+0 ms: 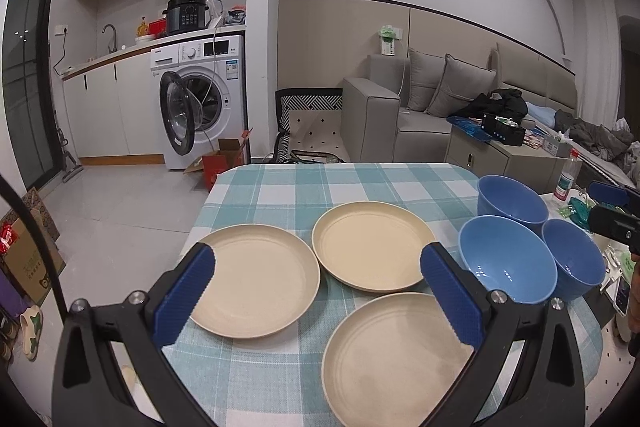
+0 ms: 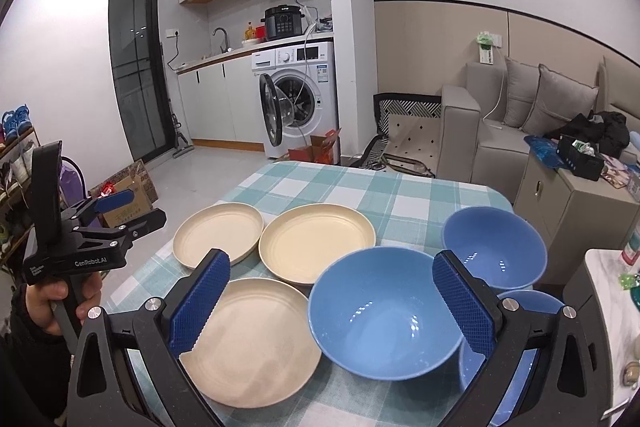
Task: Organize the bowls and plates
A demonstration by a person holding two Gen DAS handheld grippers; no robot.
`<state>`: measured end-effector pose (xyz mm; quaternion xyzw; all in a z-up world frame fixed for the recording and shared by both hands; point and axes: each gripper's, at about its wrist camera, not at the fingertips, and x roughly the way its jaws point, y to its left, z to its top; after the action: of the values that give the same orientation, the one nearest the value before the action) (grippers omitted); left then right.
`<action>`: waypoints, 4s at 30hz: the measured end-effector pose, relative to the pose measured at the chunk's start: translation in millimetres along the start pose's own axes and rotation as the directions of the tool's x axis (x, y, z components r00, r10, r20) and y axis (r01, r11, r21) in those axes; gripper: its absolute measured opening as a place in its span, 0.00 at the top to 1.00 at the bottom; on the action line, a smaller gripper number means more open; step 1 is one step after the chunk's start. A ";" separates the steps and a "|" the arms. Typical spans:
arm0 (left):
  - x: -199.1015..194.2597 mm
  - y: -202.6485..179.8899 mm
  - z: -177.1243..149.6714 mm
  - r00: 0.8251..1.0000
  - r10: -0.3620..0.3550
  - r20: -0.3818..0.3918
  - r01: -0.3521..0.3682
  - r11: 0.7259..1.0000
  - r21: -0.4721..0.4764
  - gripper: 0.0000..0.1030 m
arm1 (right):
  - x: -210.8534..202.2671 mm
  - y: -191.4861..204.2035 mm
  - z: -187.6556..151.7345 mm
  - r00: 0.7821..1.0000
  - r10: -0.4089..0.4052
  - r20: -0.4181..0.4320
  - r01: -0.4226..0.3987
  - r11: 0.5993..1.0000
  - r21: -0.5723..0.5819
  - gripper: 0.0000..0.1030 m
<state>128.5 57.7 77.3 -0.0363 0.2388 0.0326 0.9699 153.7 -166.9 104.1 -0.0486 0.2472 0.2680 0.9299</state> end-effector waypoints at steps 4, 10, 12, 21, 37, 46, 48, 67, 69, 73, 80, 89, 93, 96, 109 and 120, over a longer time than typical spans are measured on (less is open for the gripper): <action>9.9 1.8 3.0 1.000 0.004 -0.006 -0.004 1.000 0.003 0.00 | 14.8 3.2 8.3 1.000 0.009 -0.004 -0.009 1.000 -0.015 0.00; 21.2 2.6 10.2 1.000 -0.005 -0.012 0.005 1.000 -0.002 0.00 | 30.5 6.3 23.2 0.999 0.032 -0.005 -0.032 0.999 -0.023 0.00; 23.4 0.9 12.2 1.000 -0.006 -0.012 0.006 1.000 0.002 0.00 | 34.7 2.0 28.9 0.999 0.035 -0.007 -0.035 0.999 -0.009 0.00; 32.4 0.4 32.9 1.000 -0.011 -0.022 0.012 1.000 0.023 0.00 | 64.5 -18.2 54.0 0.999 0.015 -0.042 -0.015 1.000 0.003 0.00; 74.1 1.8 50.6 0.997 -0.030 -0.077 0.031 0.999 0.007 0.00 | 125.1 -43.0 73.4 0.991 0.022 -0.134 -0.021 1.000 0.007 0.00; 104.1 0.8 52.1 0.992 -0.024 -0.126 0.024 1.000 0.002 0.00 | 154.9 -59.0 87.9 0.980 0.002 -0.197 0.000 1.000 0.010 0.00; 110.7 -0.3 51.5 0.990 -0.025 -0.137 0.025 1.000 0.005 0.00 | 162.1 -61.6 87.7 0.977 0.001 -0.213 0.000 1.000 0.005 0.00; 174.6 -7.9 34.0 0.964 -0.022 -0.264 0.039 0.997 0.060 0.05 | 237.5 -65.7 79.0 0.929 0.022 -0.369 -0.021 1.000 0.007 0.00; 180.2 -7.4 31.7 0.960 -0.024 -0.279 0.043 0.997 0.064 0.07 | 246.4 -67.1 77.2 0.922 0.017 -0.388 -0.012 1.000 0.017 0.00; 190.9 -7.6 27.4 0.950 -0.029 -0.312 0.051 0.997 0.064 0.12 | 261.4 -72.3 72.4 0.904 0.019 -0.427 -0.004 0.999 0.037 0.00; 206.3 -9.2 21.2 0.936 -0.037 -0.350 0.065 0.996 0.067 0.15 | 277.8 -77.7 63.2 0.878 0.024 -0.479 -0.002 0.999 0.045 0.00; 228.1 -12.3 16.3 0.917 -0.042 -0.398 0.077 0.995 0.071 0.24 | 307.1 -74.1 45.5 0.817 0.025 -0.576 -0.004 0.999 0.037 0.05; 235.1 -12.5 12.0 0.907 -0.041 -0.418 0.078 0.994 0.073 0.24 | 317.2 -74.5 39.5 0.794 0.020 -0.608 0.002 0.999 0.036 0.08; 238.6 -12.4 9.3 0.901 -0.041 -0.432 0.079 0.994 0.072 0.24 | 323.4 -75.8 36.2 0.776 0.017 -0.631 0.006 0.999 0.034 0.10; 247.0 -10.7 3.5 0.885 -0.057 -0.462 0.100 0.993 0.069 0.34 | 344.5 -77.1 32.1 0.727 0.021 -0.687 -0.002 1.000 0.029 0.20; 248.3 -10.7 -0.5 0.874 -0.077 -0.479 0.128 0.989 0.074 0.54 | 358.3 -72.7 19.0 0.674 0.035 -0.737 -0.028 0.999 0.022 0.35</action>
<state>348.7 58.4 -38.1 -0.0054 0.4681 -0.0412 0.8827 462.9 -54.6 -56.5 -0.1443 0.6029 0.2408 0.7468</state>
